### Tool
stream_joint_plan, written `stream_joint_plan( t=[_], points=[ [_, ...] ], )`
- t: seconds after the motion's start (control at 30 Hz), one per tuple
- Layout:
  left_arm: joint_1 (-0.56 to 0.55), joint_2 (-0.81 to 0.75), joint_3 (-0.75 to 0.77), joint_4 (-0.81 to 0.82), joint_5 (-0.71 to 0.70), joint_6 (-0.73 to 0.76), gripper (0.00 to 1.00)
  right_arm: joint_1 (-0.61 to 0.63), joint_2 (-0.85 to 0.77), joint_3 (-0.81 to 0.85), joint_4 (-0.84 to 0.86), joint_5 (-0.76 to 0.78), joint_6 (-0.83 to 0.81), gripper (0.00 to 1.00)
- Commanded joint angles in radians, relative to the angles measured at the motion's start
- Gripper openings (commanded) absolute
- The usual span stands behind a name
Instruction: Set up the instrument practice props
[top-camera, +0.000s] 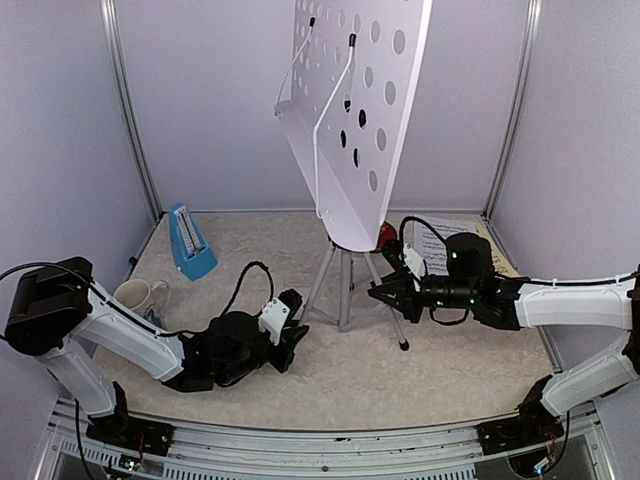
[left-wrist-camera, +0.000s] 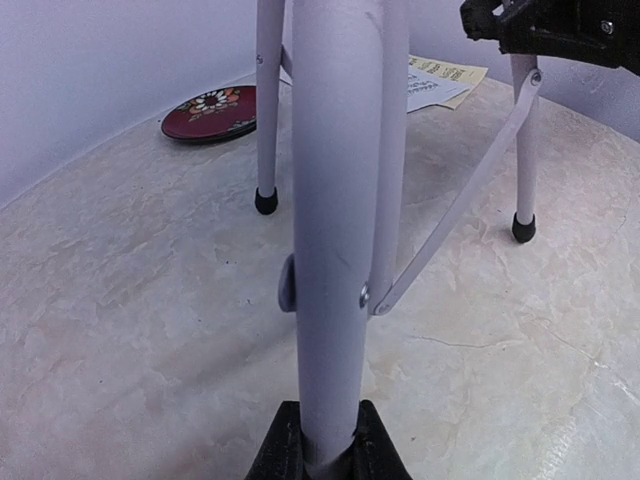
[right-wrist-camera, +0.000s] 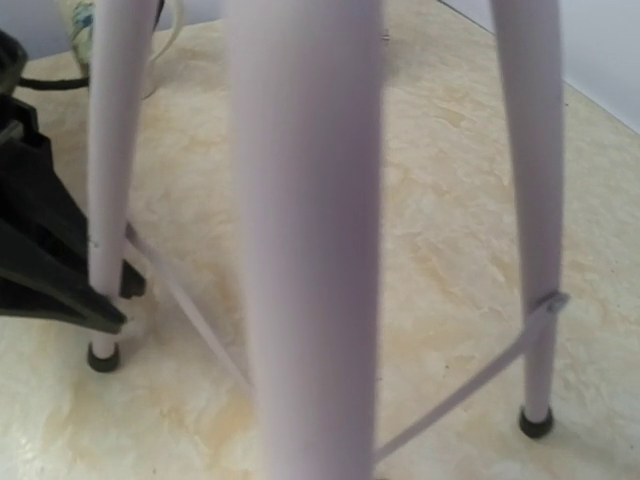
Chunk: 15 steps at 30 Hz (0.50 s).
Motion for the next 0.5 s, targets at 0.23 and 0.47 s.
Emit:
stream_joint_plan(
  t=[0.23, 0.47],
  points=[
    [-0.139, 0.101, 0.071, -0.206, -0.055, -0.046, 0.13, -0.12, 0.007, 0.019, 0.009, 0.182, -0.071, 0.0],
    [-0.138, -0.059, -0.058, -0.005, 0.07, 0.056, 0.49, -0.12, -0.008, -0.004, 0.034, 0.048, -0.166, 0.0]
  ],
)
